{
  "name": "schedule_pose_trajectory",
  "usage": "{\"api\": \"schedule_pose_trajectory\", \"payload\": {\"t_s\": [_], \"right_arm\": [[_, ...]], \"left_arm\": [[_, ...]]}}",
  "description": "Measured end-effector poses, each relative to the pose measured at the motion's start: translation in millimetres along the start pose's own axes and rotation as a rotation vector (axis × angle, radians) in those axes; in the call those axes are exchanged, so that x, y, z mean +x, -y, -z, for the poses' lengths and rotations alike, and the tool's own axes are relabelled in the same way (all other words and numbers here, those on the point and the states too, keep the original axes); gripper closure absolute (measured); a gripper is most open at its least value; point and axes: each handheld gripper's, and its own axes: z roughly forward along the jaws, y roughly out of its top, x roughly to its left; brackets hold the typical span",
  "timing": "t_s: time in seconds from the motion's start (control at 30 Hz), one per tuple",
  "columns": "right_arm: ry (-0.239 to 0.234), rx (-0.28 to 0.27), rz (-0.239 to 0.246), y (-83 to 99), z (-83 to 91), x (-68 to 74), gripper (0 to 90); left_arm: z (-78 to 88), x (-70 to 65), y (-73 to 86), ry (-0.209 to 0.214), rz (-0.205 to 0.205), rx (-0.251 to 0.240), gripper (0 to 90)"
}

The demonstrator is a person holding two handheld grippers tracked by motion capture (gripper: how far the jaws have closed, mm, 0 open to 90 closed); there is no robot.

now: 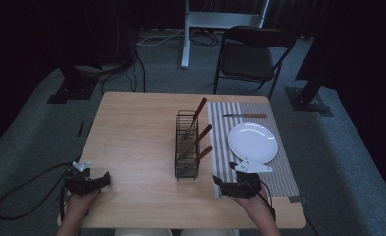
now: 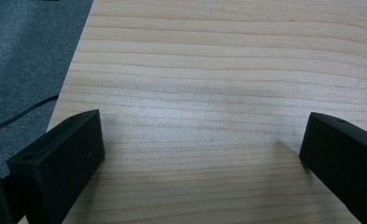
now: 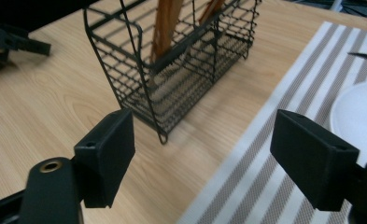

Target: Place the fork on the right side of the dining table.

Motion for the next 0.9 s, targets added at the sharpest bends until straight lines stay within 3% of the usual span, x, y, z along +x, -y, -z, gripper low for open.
{"api": "schedule_pose_trajectory", "payload": {"t_s": [0.23, 0.5, 0.8, 0.9], "right_arm": [[-0.011, -0.040, -0.007, -17.4, -4.0, 5.4, 23.4], [0.024, -0.086, -0.039, -36.4, -11.9, 8.5, 26.2], [0.028, -0.112, -0.063, -45.8, -21.1, 16.6, 32.0], [0.052, -0.121, -0.088, -48.0, -25.5, 17.4, 36.0]], "left_arm": [[0.1, 0.1, 0.0, 0.000, -0.001, 0.001, 0.2], [0.1, 0.1, 0.0, 0.000, -0.001, 0.001, 0.3], [0.1, 0.1, 0.0, 0.000, -0.001, 0.001, 0.2], [0.1, 0.1, 0.0, 0.000, -0.002, 0.001, 0.2]]}}
